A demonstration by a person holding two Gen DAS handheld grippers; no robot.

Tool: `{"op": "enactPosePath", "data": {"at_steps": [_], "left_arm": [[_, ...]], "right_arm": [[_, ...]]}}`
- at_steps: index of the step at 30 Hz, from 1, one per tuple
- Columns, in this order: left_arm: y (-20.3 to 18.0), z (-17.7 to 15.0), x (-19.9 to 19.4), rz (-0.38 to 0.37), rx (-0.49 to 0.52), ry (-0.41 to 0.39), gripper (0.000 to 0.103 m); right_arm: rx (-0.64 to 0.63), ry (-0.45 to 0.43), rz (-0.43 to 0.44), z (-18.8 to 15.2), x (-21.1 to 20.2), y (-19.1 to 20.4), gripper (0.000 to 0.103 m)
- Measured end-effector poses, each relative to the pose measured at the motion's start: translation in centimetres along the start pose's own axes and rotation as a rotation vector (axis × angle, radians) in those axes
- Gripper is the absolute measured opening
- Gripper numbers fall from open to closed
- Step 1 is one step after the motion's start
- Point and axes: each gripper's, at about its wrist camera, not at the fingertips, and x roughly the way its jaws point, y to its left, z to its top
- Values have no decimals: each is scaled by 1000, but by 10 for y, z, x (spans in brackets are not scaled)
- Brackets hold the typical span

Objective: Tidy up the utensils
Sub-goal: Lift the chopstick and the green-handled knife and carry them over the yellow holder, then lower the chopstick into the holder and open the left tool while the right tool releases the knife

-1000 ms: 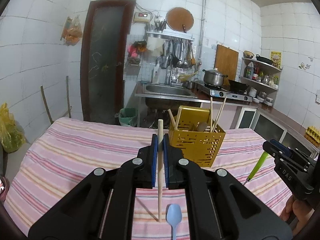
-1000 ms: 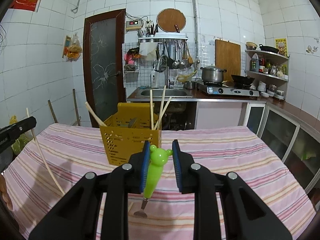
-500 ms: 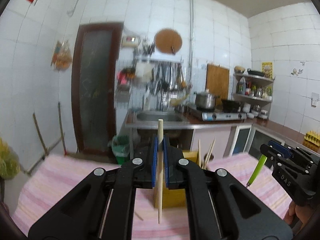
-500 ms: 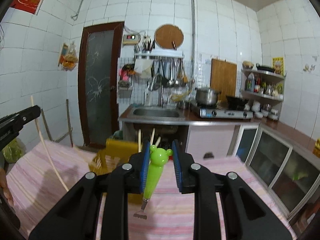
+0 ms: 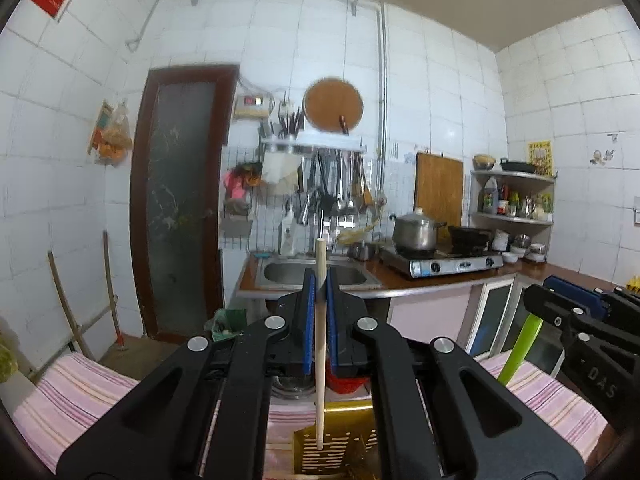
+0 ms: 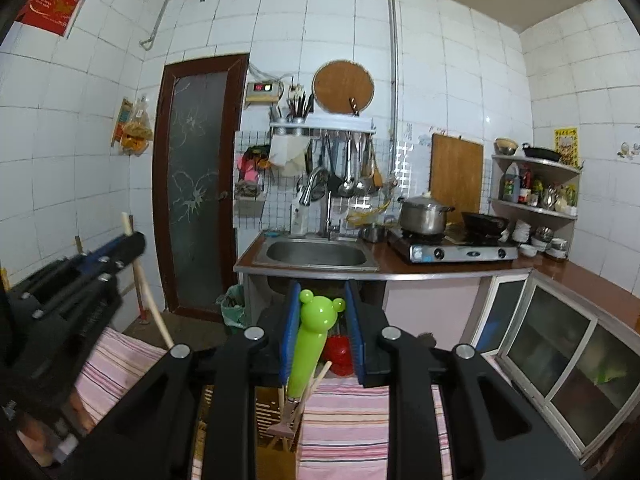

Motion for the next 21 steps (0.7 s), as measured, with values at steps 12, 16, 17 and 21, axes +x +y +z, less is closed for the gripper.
{"op": "enactPosePath", "data": {"at_steps": [12, 16, 17, 21], "left_arm": [[31, -60, 38, 12, -39, 170, 10], [44, -45, 10, -3, -96, 190, 73], [47, -41, -2, -10, -108, 178, 82], [52, -24, -58, 14, -43, 162, 96]], "right_arm": [[-4, 166, 28, -64, 62, 9, 23], [-27, 187, -5, -62, 54, 11, 61], [-24, 179, -21, -60, 46, 9, 66], [16, 208, -73, -54, 21, -6, 82]]}}
